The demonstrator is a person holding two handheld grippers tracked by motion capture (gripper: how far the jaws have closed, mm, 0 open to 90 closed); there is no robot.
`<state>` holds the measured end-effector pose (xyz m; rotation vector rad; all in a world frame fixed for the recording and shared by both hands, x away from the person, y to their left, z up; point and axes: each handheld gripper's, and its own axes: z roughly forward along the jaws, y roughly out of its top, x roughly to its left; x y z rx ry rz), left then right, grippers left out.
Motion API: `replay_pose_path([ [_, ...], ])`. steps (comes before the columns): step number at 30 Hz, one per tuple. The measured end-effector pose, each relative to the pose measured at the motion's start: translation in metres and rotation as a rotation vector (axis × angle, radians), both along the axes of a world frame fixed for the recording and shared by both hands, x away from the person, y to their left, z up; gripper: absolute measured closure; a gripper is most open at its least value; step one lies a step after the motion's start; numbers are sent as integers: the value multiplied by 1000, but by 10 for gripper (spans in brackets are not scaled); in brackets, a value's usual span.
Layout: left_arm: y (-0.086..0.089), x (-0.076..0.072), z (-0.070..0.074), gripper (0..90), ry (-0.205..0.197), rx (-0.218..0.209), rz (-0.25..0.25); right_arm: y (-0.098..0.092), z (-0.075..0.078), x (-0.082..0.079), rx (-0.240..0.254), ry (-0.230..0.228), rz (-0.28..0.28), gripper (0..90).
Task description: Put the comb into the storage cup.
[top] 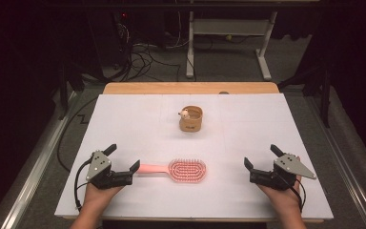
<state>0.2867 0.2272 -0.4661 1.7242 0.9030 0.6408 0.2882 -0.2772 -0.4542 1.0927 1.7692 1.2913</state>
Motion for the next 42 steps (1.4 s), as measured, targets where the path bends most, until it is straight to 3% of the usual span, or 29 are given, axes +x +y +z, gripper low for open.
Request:
replay_pose_path([
  [4, 1, 1, -1, 0, 9, 5, 4, -1, 0, 0, 1, -3, 6, 3],
  [8, 4, 4, 0, 0, 0, -18, 29, -3, -3, 0, -5, 5, 7, 3],
  [11, 5, 8, -2, 0, 37, -6, 25, -7, -5, 2, -5, 17, 1, 3],
  [13, 4, 7, -3, 0, 42, 1, 21, -7, -5, 2, -9, 20, -1, 3],
  [17, 5, 5, 0, 16, 22, -3, 17, -9, -4, 2, -16, 16, -8, 3],
  [21, 7, 3, 2, 67, 19, 0, 5, -10, -1, 3, 5, 14, -5, 3],
  [23, 8, 3, 2, 94, 24, -2, 3, -9, 0, 3, -7, 5, -6, 3],
  [25, 12, 2, 2, 137, 46, -41, -10, -8, 0, 3, -5, 7, -6, 3],
  [29, 14, 1, 2, 162, 48, -55, -17, -7, 0, 1, -11, 8, -9, 3],
  [34, 13, 2, 1, 278, 71, -57, -50, -6, 0, 0, -22, 6, -19, 3],
  [36, 12, 3, 1, 420, 80, -45, -73, -6, 0, 0, -21, 7, -17, 3],
  [38, 9, 2, 2, 463, 78, -10, -65, -6, 0, 0, -23, 10, -15, 3],
  [39, 6, 3, 2, 558, 93, -5, -76, -5, -1, 0, -28, 10, -9, 4],
  [42, 2, 6, 1, 646, 121, 6, -96, -5, -1, 1, -27, 10, -4, 4],
])
